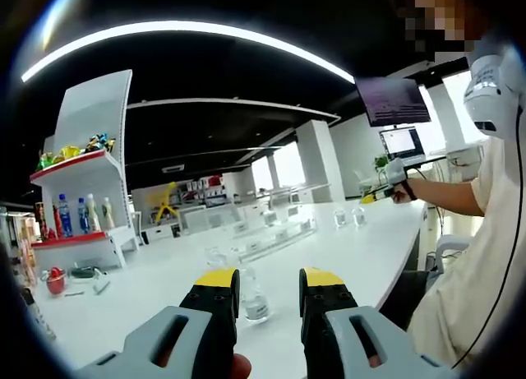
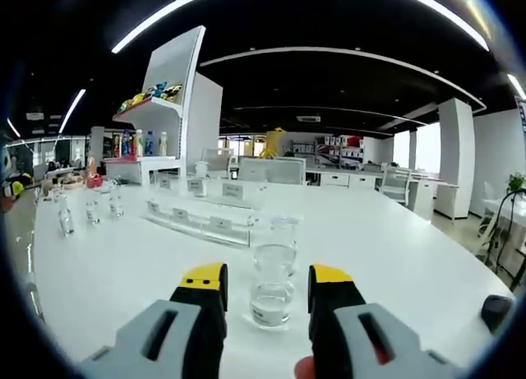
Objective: Identify the label on the chemical reagent bottle, grasp the chemical reagent bottle, and place it in the designated position on the reagent rack
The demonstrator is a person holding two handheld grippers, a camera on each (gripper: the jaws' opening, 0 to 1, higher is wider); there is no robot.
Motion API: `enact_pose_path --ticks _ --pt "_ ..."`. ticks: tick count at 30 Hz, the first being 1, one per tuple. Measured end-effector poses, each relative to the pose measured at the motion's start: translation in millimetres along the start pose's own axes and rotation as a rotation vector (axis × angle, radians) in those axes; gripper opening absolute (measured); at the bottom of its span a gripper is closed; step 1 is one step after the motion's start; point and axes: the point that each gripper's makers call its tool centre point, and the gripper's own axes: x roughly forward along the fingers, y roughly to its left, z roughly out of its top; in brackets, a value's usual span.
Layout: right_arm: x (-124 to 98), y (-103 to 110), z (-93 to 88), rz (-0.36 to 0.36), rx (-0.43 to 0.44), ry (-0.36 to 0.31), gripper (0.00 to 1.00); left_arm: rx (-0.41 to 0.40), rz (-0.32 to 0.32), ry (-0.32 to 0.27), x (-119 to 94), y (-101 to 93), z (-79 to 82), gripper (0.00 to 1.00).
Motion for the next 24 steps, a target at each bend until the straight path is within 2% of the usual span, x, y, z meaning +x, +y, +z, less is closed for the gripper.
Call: enact_pose_path --ticks 15,24 --pt "11 6 -12.8 -0.007 0.01 0.026 0.38 -0.006 0.002 0.009 3 2.5 -3.8 0.29" --pt "15 10 -14.7 -0.013 0.016 0.027 0.33 -0.011 0.001 0.012 5 3.2 -5.7 0.29"
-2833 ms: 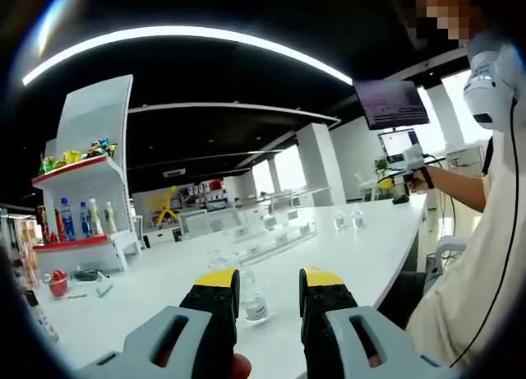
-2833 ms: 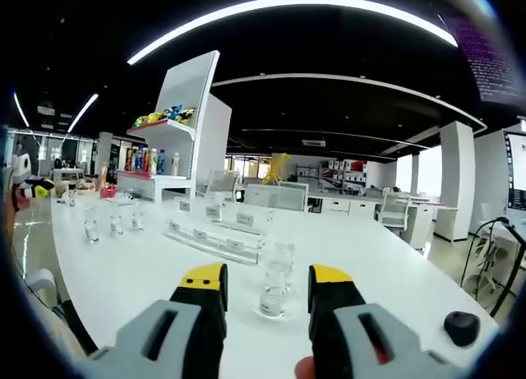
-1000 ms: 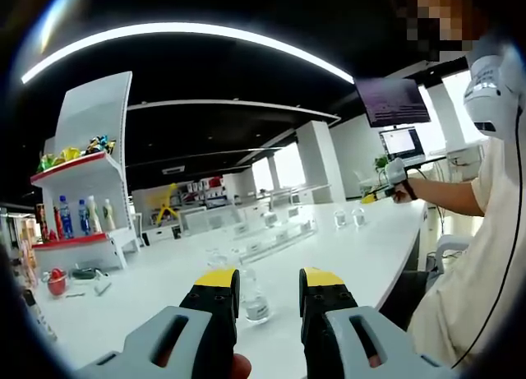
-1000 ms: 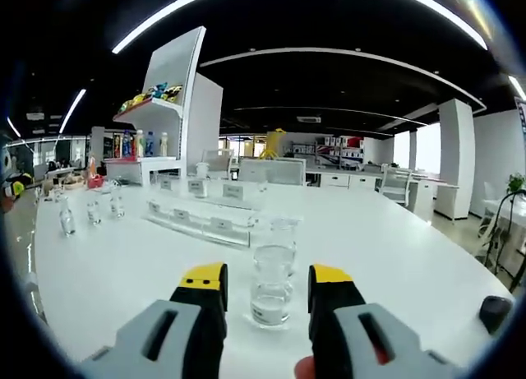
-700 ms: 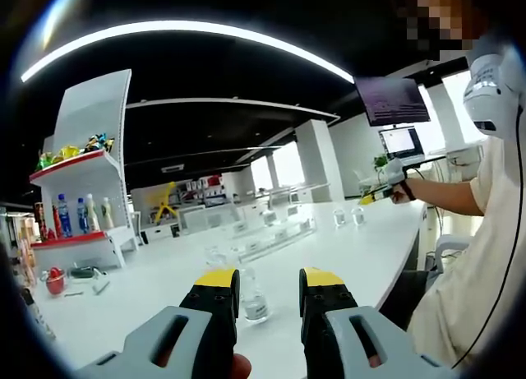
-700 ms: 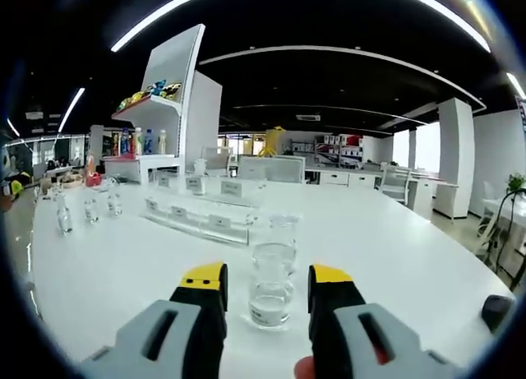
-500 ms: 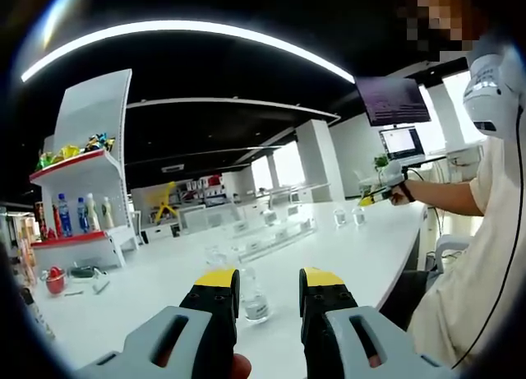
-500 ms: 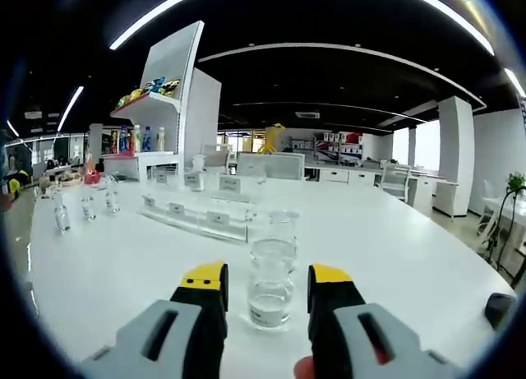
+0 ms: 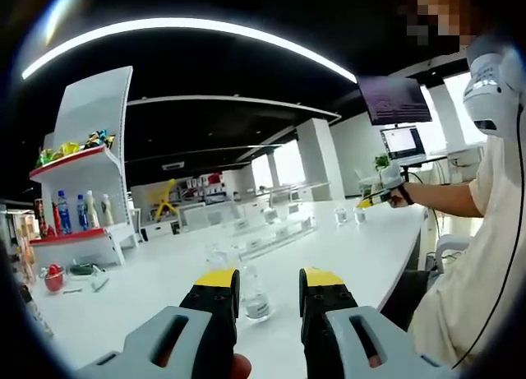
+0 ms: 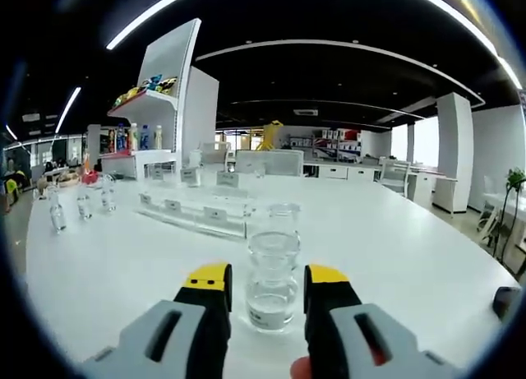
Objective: Identify the label on the chemical reagent bottle, grasp the chemical reagent bottle, and place it in the designated position on the reagent rack
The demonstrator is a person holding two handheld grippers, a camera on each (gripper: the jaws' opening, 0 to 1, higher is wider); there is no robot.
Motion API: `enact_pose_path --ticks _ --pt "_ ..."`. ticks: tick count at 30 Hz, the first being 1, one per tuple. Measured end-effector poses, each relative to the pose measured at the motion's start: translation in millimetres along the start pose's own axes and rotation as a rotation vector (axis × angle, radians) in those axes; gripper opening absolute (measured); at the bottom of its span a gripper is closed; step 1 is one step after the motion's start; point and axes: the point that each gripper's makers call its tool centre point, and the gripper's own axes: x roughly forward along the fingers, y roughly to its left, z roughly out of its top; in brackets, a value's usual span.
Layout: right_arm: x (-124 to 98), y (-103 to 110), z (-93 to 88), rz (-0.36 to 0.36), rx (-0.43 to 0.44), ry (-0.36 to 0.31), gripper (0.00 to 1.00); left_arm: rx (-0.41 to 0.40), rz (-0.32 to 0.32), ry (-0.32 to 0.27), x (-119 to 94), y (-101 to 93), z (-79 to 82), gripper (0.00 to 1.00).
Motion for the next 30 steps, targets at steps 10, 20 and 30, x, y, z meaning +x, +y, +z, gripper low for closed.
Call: enact_pose_path --ticks 10,20,30 --pt "1.4 5.2 -3.6 -0.003 0.004 -0.002 0.31 -0.002 -0.004 0.004 2.4 -1.0 -0.8 0.29" --pt "3.6 3.9 -5.2 -0.009 0.012 -0.008 0.29 0.0 -0.009 0.005 3.8 -2.0 -1.2 0.29" --pt "7.0 -0.5 -2.0 -0.017 0.028 -0.024 0.25 0.0 -0.011 0.005 3.7 -1.9 -1.6 0.29"
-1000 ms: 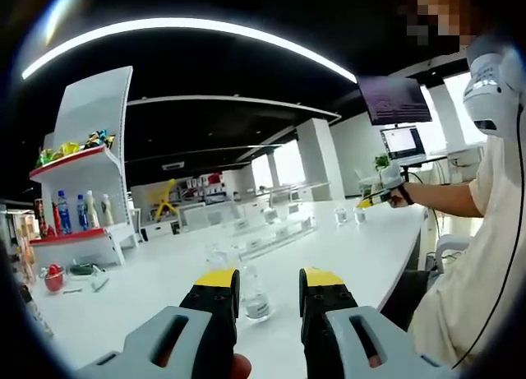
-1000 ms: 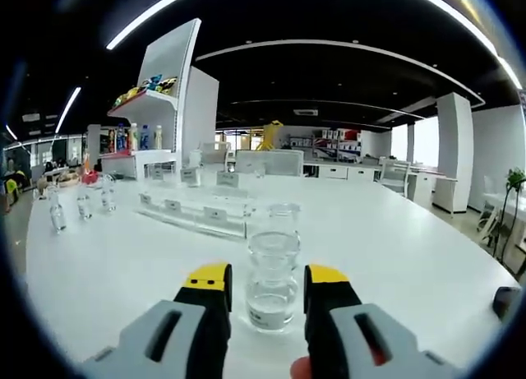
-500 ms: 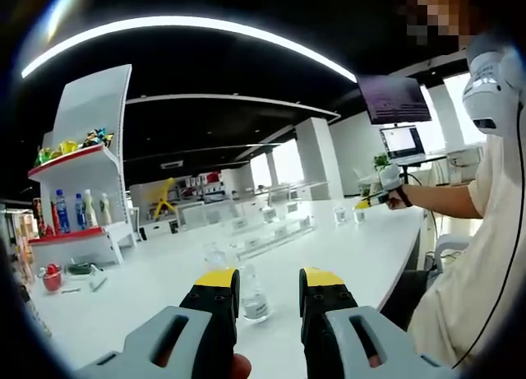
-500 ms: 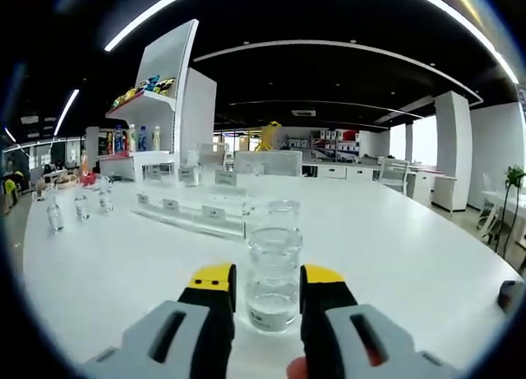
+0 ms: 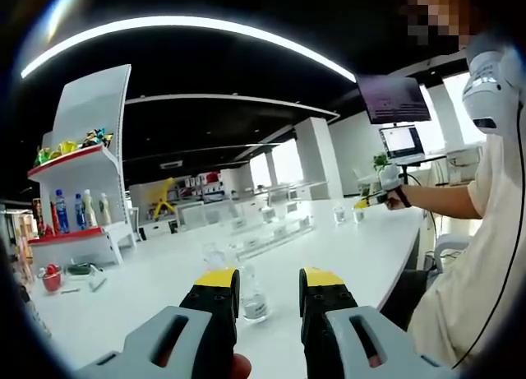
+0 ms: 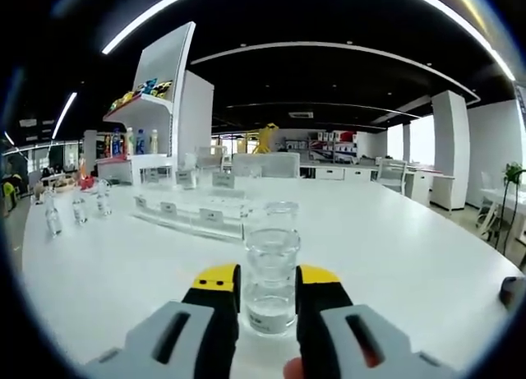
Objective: Identify the label on the chemical reagent bottle, grasp the chemical reagent bottle, and place it in the designated position on the reagent rack
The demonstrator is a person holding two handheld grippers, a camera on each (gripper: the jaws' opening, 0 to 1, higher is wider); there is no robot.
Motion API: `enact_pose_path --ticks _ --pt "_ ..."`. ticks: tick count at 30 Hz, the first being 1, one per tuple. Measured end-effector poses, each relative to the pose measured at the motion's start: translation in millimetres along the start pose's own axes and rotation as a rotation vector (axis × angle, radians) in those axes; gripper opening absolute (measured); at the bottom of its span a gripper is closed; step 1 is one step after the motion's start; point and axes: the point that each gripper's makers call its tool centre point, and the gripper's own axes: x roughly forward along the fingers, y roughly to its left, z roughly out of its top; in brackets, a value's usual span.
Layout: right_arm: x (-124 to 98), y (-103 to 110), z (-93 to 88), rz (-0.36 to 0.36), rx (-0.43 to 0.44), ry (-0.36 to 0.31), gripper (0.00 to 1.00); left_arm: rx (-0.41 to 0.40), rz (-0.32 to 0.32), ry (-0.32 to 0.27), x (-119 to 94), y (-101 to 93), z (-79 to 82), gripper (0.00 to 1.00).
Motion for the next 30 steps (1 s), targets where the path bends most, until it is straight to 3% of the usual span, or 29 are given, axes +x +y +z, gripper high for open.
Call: enact_pose_path --ticks 30 --pt "5.5 -8.2 1.0 -0.024 0.019 -0.025 0.19 0.003 0.002 -0.003 -0.2 0.1 1.9 0.29"
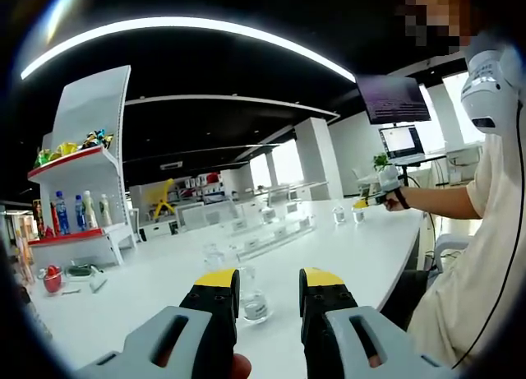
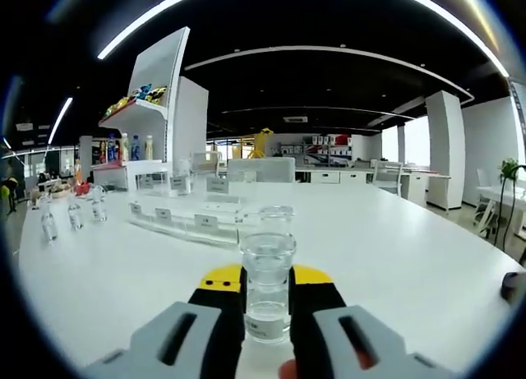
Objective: Identify the label on the chemical reagent bottle, grasp the chemical reagent bottle, and place it in the designated position on the reagent rack
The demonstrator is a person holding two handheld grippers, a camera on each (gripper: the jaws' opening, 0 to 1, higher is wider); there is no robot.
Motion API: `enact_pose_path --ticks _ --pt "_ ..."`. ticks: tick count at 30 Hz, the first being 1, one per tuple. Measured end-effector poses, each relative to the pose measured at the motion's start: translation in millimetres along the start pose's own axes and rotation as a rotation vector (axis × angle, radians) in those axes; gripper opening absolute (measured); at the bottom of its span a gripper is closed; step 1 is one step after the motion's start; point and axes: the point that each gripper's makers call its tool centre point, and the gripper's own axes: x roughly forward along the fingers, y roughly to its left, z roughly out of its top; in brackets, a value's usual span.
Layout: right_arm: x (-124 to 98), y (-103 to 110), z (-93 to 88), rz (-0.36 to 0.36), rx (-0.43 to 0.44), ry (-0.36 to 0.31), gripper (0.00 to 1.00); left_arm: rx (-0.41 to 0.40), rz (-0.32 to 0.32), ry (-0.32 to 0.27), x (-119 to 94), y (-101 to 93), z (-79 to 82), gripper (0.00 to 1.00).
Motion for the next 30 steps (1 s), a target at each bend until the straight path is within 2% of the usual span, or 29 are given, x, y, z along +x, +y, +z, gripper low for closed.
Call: enact_pose_path --ticks 30 --pt "-3 1 1.2 -0.01 -0.028 0.01 0.18 0.011 -0.028 0.005 8 -10.2 4.2 0.29"
